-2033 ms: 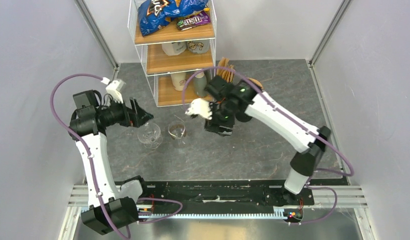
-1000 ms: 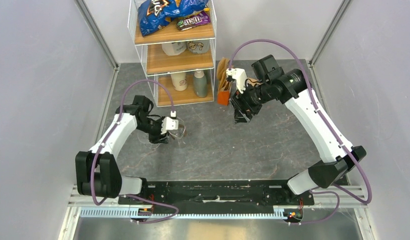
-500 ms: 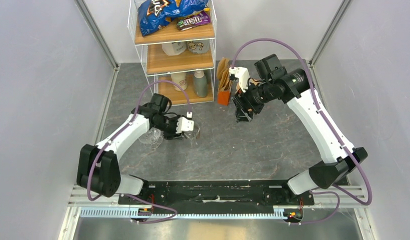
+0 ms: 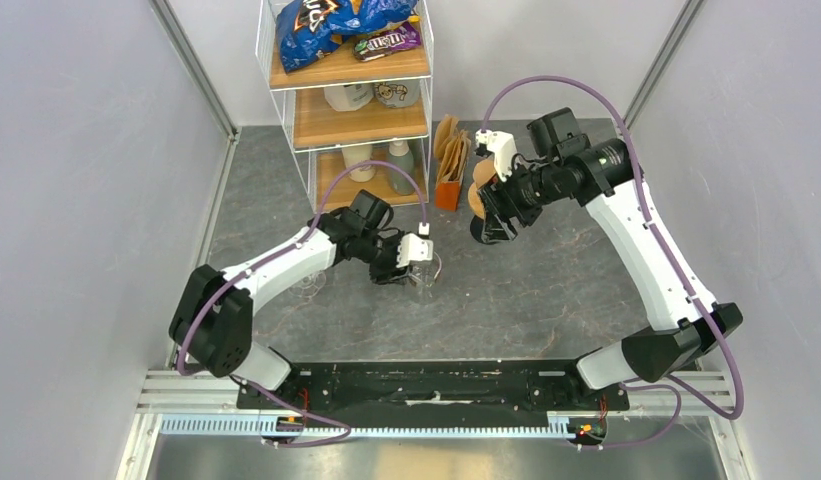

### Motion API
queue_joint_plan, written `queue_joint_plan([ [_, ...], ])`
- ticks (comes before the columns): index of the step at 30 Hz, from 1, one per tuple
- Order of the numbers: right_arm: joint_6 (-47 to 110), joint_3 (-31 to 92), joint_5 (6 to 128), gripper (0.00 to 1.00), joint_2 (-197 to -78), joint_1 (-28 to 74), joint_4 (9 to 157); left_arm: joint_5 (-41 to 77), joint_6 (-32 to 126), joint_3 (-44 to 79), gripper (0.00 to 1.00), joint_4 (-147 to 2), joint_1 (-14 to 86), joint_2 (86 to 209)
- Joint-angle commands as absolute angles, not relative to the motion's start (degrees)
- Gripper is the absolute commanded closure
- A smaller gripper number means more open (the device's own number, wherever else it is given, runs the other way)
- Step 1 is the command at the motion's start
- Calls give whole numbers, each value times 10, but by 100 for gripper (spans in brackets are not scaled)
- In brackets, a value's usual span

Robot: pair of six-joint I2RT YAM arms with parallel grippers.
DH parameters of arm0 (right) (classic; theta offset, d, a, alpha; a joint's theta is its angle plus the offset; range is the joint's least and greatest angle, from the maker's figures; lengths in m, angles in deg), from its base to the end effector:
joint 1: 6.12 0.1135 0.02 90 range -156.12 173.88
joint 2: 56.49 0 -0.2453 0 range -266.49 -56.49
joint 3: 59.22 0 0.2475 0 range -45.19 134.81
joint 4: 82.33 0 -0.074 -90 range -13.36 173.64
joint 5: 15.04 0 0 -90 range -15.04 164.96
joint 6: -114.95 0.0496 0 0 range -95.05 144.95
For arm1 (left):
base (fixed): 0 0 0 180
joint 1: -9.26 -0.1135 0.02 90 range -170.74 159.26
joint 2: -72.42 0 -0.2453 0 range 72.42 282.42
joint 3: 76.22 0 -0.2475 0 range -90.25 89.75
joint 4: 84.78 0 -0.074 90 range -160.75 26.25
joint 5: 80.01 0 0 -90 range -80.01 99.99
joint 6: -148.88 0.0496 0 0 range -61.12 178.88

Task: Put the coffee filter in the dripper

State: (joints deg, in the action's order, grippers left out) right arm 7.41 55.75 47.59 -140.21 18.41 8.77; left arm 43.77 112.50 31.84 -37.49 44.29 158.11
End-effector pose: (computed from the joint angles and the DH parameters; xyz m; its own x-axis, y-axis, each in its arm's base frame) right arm 0.2343 0.1320 0.3860 -0.5543 -0.5471 -0.6273 -0.7966 0.5673 0.2091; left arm 0.2280 -0.1935 0.1985 0.1366 0.7214 -0.6789 0.9906 -0.0923 0.1013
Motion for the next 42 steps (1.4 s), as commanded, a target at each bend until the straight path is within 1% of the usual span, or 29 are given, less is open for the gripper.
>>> queue_joint_plan([
  [1, 76, 567, 449, 24, -1393, 174, 84, 406, 1046, 286, 45, -382, 430, 1554],
  [3, 74, 573, 441, 24, -1398, 173, 84, 415, 1029, 282, 37, -345, 397, 1507],
  [5, 73, 579, 433, 24, -1405, 173, 87, 454, 1033, 261, 30, -271, 341, 1471],
  [8, 75, 586, 422, 23, -1413, 173, 92, 481, 1055, 219, 24, -143, 233, 1437],
  [13, 76, 589, 407, 22, -1426, 173, 92, 481, 1115, 184, 24, -6, 28, 1427],
  [16, 79, 589, 403, 22, -1430, 173, 92, 469, 1112, 182, 25, 10, -73, 1447],
  [19, 80, 590, 400, 22, -1431, 174, 89, 458, 1067, 174, 26, 2, -134, 1490],
  [22, 80, 599, 401, 22, -1435, 173, 81, 436, 992, 186, 26, -45, -161, 1521],
  [27, 79, 601, 411, 21, -1433, 174, 79, 412, 947, 223, 27, -104, -161, 1543],
  [35, 76, 604, 416, 21, -1442, 174, 74, 396, 913, 275, 35, -171, -145, 1571],
  [38, 76, 603, 417, 21, -1445, 173, 74, 388, 897, 295, 41, -203, -128, 1574],
  [40, 75, 602, 420, 21, -1445, 173, 73, 386, 882, 306, 47, -219, -120, 1578],
  [42, 74, 600, 423, 21, -1444, 174, 73, 385, 868, 314, 56, -232, -114, 1580],
])
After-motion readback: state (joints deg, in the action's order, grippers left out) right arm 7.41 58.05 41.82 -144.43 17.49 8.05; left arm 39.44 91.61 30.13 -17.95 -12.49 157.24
